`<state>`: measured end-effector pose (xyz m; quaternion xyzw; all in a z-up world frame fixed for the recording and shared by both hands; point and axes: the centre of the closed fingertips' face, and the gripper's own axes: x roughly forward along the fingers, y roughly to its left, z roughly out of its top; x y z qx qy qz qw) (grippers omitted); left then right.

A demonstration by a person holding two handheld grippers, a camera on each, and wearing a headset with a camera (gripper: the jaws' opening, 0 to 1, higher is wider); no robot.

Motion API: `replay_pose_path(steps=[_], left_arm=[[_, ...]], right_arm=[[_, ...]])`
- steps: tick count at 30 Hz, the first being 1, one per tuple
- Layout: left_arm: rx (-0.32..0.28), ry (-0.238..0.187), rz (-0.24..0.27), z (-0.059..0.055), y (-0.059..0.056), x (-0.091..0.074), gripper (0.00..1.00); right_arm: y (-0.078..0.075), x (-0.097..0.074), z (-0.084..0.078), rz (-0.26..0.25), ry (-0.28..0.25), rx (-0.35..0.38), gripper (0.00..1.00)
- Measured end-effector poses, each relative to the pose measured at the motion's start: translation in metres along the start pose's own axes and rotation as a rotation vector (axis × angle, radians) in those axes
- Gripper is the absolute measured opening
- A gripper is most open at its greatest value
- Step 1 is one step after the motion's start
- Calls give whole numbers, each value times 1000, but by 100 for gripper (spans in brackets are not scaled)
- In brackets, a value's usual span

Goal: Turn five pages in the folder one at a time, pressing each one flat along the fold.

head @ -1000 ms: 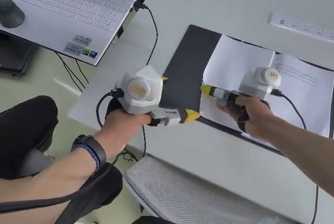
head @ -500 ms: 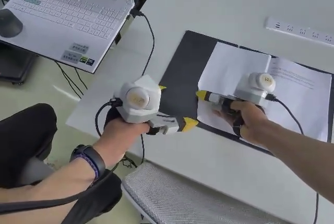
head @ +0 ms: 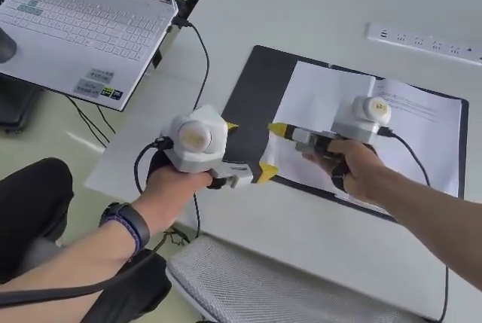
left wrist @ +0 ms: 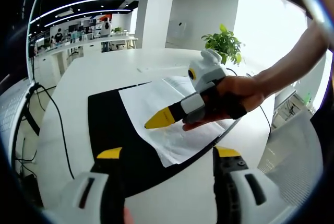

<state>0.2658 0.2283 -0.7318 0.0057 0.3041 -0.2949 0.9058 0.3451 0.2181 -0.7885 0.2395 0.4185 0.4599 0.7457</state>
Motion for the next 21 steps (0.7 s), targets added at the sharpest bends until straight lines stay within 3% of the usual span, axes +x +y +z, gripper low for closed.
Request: replay_pose_path(steps=[8,9,11,21], left_arm=[[16,12,-35,5,-9,21,62],[19,13,-39,5,-10,24,61],[49,31,-36,2,-9,31,58],[32,61,-50,-8,-7,64,47]], right_arm=[[8,-42,29,-10,-80,-57,31],[3,-49,34,-12,-90,-60,30],[7,-61,41,-15,-114,-71,30],[7,-104,61,-50,-180,-91,27]])
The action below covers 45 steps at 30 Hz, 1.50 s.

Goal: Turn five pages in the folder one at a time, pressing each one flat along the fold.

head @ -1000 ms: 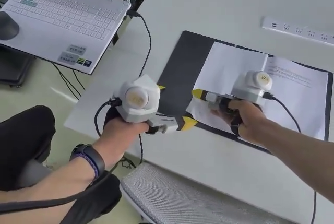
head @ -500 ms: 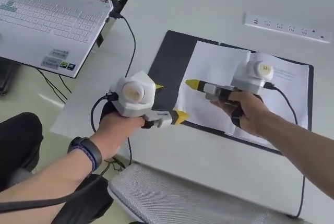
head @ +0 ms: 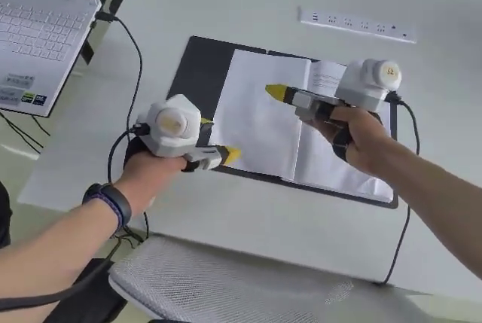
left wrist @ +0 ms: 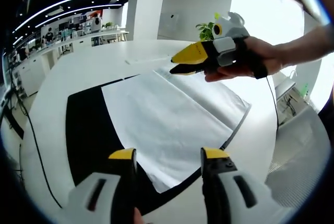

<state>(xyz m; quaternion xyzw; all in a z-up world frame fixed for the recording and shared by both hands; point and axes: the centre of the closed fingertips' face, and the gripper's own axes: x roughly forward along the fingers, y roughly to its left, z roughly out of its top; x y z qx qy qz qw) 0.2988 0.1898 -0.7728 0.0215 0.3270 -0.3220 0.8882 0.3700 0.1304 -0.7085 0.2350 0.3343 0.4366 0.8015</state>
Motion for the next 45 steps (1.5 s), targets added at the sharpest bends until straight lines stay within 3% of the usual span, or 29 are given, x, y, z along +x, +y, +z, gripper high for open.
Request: replay_pose_path(steps=[11,14,17,25,34,36,42,45], left_arm=[[13,50,27,-23,8,14,34],[60,103,36,-37,10,14,35],[72,80,41,-34,8,13,34],[74,75,54,-32,10,13,31],[61,67,41,-32,10,14,34],[53,66,42,-31,11,15,34],[40,64,50,-30,10,14,33],[36,64,55,-28,9,13,32]], right_arm=[[-14,-10,-5,-22,0,17,25],[-17,-9,-8,-24,12,18,24],[-18,-8,-11,-26,25,13,24],[-29,-3,-6,-21,39,6,22],[-67,-1,17,-64,-4,28,14],[-91,-1,27,-82,-17,44,12],[-106,7,15,-88,-6,74,3],[-111,13,4,-84,26,93,1]])
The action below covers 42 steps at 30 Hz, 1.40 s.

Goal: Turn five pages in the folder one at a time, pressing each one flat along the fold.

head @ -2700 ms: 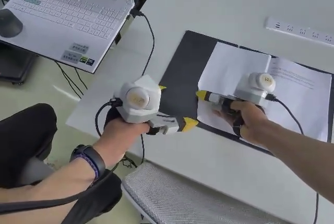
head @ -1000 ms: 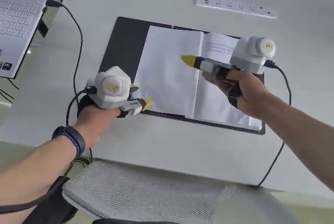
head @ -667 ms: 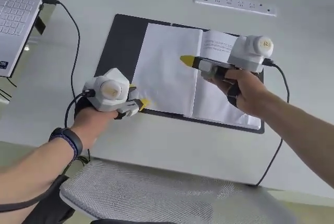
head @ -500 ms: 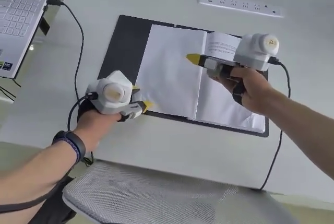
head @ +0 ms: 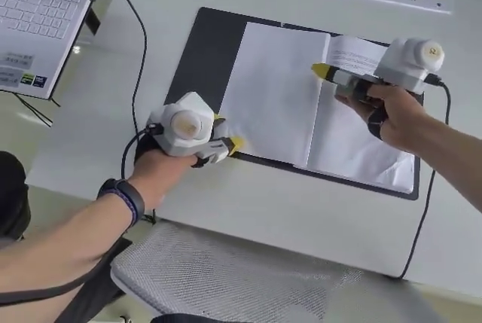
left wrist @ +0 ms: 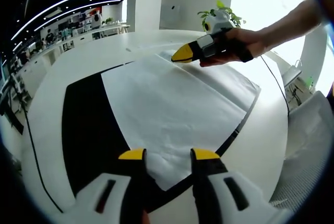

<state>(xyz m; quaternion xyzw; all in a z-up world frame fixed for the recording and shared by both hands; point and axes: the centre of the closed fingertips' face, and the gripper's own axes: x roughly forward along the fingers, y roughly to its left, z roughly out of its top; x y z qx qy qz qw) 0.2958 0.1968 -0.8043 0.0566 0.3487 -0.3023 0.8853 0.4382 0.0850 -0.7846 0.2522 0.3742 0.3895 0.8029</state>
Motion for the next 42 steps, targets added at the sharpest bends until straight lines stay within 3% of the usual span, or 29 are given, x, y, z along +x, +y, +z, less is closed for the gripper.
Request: replay_pose_path(steps=[7,9,12,19,21,24,33,42], left_arm=[[-3,-1,4,2,-1,0,31],[-6,0,6,2,0,0,30],[-11,-1,8,2,-1,1,31],[-11,1,8,3,-2,1,32],[-14,-1,8,3,-2,1,32],[-11,3,5,3,-2,1,33],[-19,1,3,3,-1,1,31],[-32,-7,8,3,-2,1,34]], right_arm=[[-13,3,-14,3,34,-7,0],[-10,2,-13,14,27,15,0],[-20,5,-9,18,24,20,0],[-37,13,7,5,-24,60,0],[-24,10,13,0,-64,96,0],[-31,16,25,-11,-106,139,0],[-35,25,52,-43,-166,174,0],[-61,39,75,-71,-200,235,0]])
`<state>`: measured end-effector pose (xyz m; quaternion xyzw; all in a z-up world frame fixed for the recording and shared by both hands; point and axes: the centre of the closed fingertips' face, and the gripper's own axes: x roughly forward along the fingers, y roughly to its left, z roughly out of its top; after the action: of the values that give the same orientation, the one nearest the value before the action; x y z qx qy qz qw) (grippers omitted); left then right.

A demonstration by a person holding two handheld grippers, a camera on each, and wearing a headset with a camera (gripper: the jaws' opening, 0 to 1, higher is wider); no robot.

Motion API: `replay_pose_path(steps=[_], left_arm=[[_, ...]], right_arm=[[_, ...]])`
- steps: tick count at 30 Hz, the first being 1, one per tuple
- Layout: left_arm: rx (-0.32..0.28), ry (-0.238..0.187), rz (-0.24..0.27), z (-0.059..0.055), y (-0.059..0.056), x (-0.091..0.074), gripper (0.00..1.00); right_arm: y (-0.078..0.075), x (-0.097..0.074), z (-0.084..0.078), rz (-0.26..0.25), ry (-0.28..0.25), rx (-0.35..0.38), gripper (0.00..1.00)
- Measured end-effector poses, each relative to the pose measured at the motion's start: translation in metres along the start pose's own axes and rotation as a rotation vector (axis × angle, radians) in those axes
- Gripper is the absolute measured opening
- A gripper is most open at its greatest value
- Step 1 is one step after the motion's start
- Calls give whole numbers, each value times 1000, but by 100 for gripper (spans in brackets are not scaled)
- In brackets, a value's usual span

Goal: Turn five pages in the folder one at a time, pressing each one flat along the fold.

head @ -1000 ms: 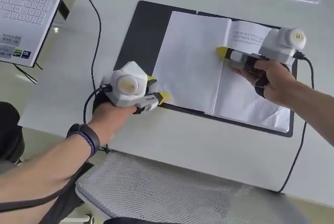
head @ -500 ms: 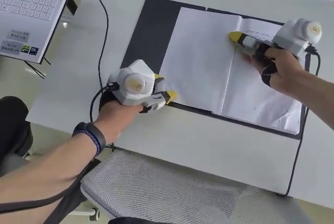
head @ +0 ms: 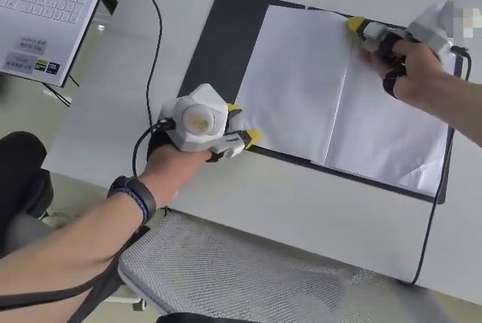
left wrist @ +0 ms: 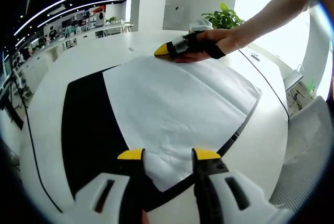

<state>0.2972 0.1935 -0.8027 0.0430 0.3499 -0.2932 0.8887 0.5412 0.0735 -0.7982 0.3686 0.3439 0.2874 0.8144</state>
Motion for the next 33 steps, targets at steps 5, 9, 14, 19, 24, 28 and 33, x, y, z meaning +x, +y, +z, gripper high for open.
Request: replay_pose_path(steps=[5,9,14,19,24,28,33], left_arm=[[-4,3,-2,0,2,0,33],[0,7,-4,0,1,0,33],[-5,4,-4,0,3,0,32],[-13,2,-4,-1,5,1,31],[-21,-4,-6,-1,5,1,31],[-15,-5,-5,-1,5,1,31],[-21,-10,-3,-2,6,2,31]], right_arm=[[-5,7,7,-15,-4,-15,0],[-9,9,9,-18,-1,-19,0],[-10,9,8,-11,1,-25,0],[-8,7,-1,8,41,-59,0],[-5,-2,-17,53,72,-62,0],[5,-14,-35,82,109,-102,0],[11,-28,-53,114,139,-117,0]])
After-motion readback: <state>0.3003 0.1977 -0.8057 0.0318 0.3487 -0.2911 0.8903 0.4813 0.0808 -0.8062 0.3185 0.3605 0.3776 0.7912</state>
